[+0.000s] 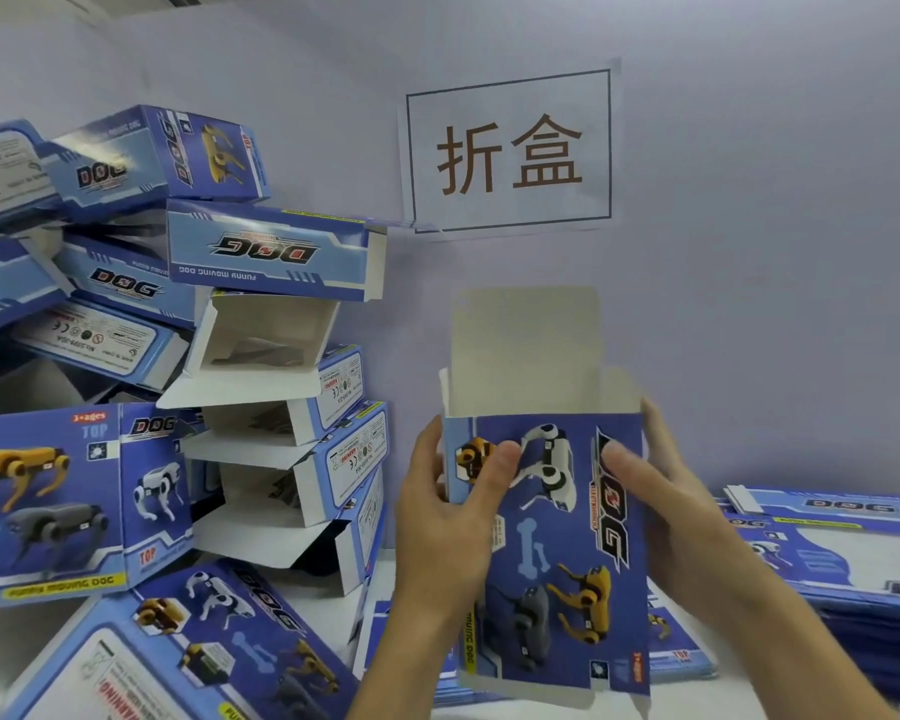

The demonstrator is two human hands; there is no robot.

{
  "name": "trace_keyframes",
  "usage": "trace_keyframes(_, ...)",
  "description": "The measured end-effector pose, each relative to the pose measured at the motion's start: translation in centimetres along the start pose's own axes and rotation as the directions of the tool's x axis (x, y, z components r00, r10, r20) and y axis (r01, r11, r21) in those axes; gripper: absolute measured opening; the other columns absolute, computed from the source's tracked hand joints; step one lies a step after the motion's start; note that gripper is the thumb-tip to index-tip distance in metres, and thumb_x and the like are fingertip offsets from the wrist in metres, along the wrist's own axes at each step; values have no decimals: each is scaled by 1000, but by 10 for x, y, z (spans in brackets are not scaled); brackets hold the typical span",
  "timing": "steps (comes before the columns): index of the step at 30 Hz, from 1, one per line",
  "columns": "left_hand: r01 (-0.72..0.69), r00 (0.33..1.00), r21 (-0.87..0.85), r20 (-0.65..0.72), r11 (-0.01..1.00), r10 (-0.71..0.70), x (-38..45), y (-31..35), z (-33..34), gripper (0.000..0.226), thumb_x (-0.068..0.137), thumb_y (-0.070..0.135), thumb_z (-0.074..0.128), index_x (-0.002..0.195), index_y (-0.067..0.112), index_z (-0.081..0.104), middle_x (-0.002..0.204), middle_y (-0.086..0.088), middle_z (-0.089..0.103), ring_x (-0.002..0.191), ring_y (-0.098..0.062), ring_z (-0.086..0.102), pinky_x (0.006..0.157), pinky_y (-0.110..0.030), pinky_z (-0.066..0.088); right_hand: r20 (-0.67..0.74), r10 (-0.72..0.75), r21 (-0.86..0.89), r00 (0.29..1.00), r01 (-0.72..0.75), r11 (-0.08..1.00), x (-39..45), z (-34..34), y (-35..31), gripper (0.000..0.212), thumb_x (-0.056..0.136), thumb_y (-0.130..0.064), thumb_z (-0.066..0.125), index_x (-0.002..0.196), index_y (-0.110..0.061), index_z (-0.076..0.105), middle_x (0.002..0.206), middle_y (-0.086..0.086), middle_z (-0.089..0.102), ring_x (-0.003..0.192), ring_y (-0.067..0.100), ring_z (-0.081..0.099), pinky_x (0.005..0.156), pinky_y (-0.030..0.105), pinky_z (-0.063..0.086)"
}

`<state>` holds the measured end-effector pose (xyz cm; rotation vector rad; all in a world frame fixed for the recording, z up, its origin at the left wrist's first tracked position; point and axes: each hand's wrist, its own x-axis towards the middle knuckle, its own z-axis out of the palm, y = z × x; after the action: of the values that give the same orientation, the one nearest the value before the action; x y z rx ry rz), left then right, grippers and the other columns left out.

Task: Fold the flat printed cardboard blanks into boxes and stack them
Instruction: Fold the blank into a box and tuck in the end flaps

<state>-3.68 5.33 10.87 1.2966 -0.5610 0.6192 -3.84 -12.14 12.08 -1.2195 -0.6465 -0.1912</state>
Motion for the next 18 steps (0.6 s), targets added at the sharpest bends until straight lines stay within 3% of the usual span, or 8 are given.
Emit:
trace_keyframes(2,-31,999,68,10,997,31,-2,-3,5,47,80,46,69,122,25,62,101,10,76,93,-9,73,70,-21,59,-164,-153,-196,975,119,973,1,13,4,77,74,-64,73,140,-55,35,132,-14,63,118,14,64,90,38,57)
trace_keyframes(3,-44,999,94,14,995,43,-3,-5,6,46,82,46,68,121,22,63,100,8,76,93,-10,73,70,-21,59,-212,-241,-319,947,167,933,2,16,6,76,77,-68,69,142,-52,33,126,-32,60,115,-4,61,89,25,56)
trace_keyframes(4,-46,999,112,23,993,44,-3,-5,7,43,83,45,66,119,21,63,99,6,76,92,-11,73,70,-22,59,-239,-310,-399,920,198,895,3,18,7,74,81,-63,65,145,-46,32,110,-47,58,102,-19,58,77,10,53)
trace_keyframes(6,-26,997,107,75,994,18,-4,-7,6,37,86,42,65,115,20,64,97,4,75,91,-12,73,70,-21,58,-276,-346,-447,896,199,872,1,19,7,75,81,-48,61,148,-36,30,86,-58,51,83,-32,53,56,-3,43)
trace_keyframes(9,44,993,69,110,997,-51,-4,-2,4,41,90,44,65,125,23,59,105,9,75,97,-7,72,73,-17,57,-269,-384,-489,883,218,845,-1,22,7,70,85,-35,61,147,-28,30,79,-60,48,75,-36,49,52,-6,38)
trace_keyframes(13,87,996,46,-29,995,-86,-3,1,6,91,71,62,76,147,51,28,142,11,56,125,-13,59,100,-41,53,-202,-364,-462,909,239,854,0,33,11,61,86,-36,58,141,-39,31,85,-50,59,73,-20,63,51,5,47)
trace_keyframes(15,-40,995,124,-88,991,51,-2,4,6,89,70,66,77,144,58,27,139,30,52,125,2,56,97,-32,55,-205,-345,-441,916,229,868,0,37,12,61,83,-42,59,138,-47,32,94,-42,63,69,-7,69,52,10,51)
trace_keyframes(18,-88,994,142,-52,986,96,-3,-1,6,80,70,71,72,141,52,40,129,17,64,115,-9,65,90,-45,58,-254,-366,-398,895,249,883,1,37,14,64,83,-38,63,138,-44,31,100,-32,67,78,-6,70,54,11,52)
